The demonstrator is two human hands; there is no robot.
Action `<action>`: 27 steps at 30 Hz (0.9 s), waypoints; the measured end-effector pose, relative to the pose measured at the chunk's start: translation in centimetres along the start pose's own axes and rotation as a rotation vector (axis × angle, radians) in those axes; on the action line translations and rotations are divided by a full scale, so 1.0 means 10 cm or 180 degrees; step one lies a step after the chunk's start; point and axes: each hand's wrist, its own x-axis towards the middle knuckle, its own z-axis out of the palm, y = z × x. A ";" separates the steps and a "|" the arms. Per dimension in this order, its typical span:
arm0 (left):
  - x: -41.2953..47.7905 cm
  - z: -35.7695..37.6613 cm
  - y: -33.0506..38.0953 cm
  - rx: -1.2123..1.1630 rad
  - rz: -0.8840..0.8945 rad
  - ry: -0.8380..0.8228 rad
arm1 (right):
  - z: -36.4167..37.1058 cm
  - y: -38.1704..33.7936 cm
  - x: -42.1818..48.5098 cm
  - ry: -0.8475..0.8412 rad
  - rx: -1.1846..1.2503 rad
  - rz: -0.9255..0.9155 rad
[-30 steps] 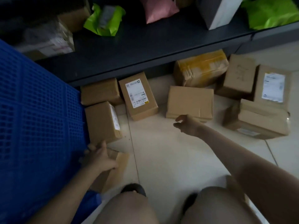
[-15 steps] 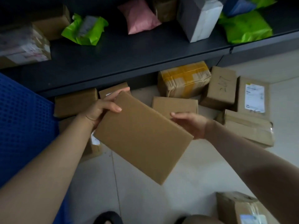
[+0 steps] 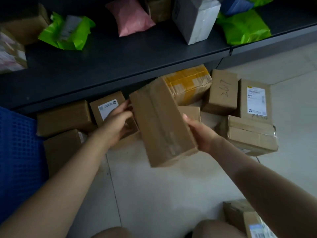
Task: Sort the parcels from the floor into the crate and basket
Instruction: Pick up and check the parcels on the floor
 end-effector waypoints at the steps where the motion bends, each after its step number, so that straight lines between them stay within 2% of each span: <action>1: -0.01 0.05 -0.05 -0.0509 -0.0176 0.0172 | 0.00 -0.05 0.02 -0.0032 -0.0154 -0.0118; 3: -0.02 0.07 -0.15 -0.1333 -0.0515 0.0301 | 0.01 -0.09 0.06 0.0296 -0.0320 -0.0371; 6: -0.05 0.10 -0.30 -0.1105 -0.0519 0.0094 | 0.00 -0.08 0.09 0.0606 -0.0047 -0.0625; 9: -0.04 0.11 -0.41 -0.1019 -0.0454 0.0173 | -0.03 -0.02 0.12 0.0469 0.0173 -0.0637; 13: 0.03 0.06 -0.48 -0.0750 -0.0516 0.0364 | 0.01 0.17 0.14 -0.0245 0.0257 -0.0496; 16: 0.02 0.06 -0.49 -0.0623 -0.0523 0.0459 | 0.05 0.21 0.12 -0.0522 0.0323 -0.0525; 20: -0.05 -0.06 -0.45 -0.0736 -0.0693 -0.0033 | 0.07 0.21 0.14 -0.0288 0.0500 -0.0571; 24: -0.05 -0.11 -0.45 -0.0574 -0.0456 0.0323 | 0.04 0.20 0.15 -0.0318 0.0091 -0.0791; 27: -0.09 -0.08 -0.42 -0.0916 -0.0672 0.0189 | 0.12 0.26 0.21 -0.0247 0.0280 -0.0759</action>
